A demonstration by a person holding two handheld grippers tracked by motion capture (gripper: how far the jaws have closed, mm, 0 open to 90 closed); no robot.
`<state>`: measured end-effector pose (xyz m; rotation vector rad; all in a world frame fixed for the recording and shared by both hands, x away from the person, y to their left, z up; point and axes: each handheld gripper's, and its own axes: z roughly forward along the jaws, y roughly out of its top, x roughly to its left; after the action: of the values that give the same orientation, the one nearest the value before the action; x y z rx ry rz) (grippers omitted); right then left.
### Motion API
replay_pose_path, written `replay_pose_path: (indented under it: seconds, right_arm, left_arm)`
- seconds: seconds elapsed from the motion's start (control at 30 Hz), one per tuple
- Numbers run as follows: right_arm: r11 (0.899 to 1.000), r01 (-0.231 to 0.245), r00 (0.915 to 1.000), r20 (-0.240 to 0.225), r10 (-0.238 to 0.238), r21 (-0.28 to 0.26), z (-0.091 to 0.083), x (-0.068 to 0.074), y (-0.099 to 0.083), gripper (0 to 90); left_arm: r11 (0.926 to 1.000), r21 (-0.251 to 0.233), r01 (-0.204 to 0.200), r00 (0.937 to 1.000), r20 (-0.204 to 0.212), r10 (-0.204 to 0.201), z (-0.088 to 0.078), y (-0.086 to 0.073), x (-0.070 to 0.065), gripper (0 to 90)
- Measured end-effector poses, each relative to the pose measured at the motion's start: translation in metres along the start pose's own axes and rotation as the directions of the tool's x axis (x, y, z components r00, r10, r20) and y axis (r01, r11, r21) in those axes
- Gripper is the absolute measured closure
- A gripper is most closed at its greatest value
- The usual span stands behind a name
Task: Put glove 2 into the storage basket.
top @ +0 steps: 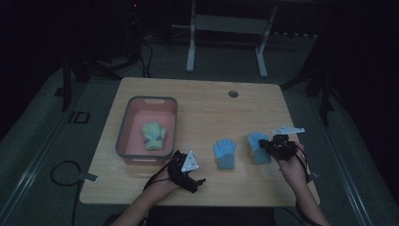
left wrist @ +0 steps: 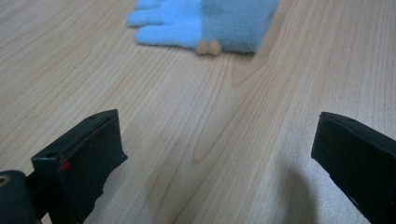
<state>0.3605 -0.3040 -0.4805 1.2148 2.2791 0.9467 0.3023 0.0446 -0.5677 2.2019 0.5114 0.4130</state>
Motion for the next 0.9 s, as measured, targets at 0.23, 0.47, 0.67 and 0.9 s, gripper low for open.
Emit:
replay_pose_path:
  seconds: [0.23, 0.47, 0.67, 0.9]
  right_arm:
    - [0.999, -0.027, 0.9995, -0.018, 0.026, -0.047, -0.012, 0.022, 0.016, 86.3]
    - [0.995, -0.064, 0.9976, -0.032, 0.062, -0.078, -0.009, 0.050, 0.032, 86.2]
    - [0.995, -0.068, 0.9970, -0.041, 0.065, -0.075, 0.007, 0.073, 0.038, 86.2]
    - [0.997, -0.064, 0.9967, -0.053, 0.061, -0.041, 0.030, 0.094, 0.038, 86.2]
  left_arm:
    - [1.0000, -0.001, 0.000, 1.0000, 0.006, 0.000, 0.001, 0.001, -0.001, 2.4]
    - [1.0000, -0.007, 0.001, 1.0000, 0.004, -0.001, 0.001, 0.001, 0.000, 2.4]
    - [1.0000, -0.008, -0.005, 1.0000, 0.004, 0.005, 0.001, 0.002, 0.000, 2.4]
    - [0.9999, -0.012, -0.006, 1.0000, 0.005, 0.007, 0.000, 0.002, 0.000, 2.4]
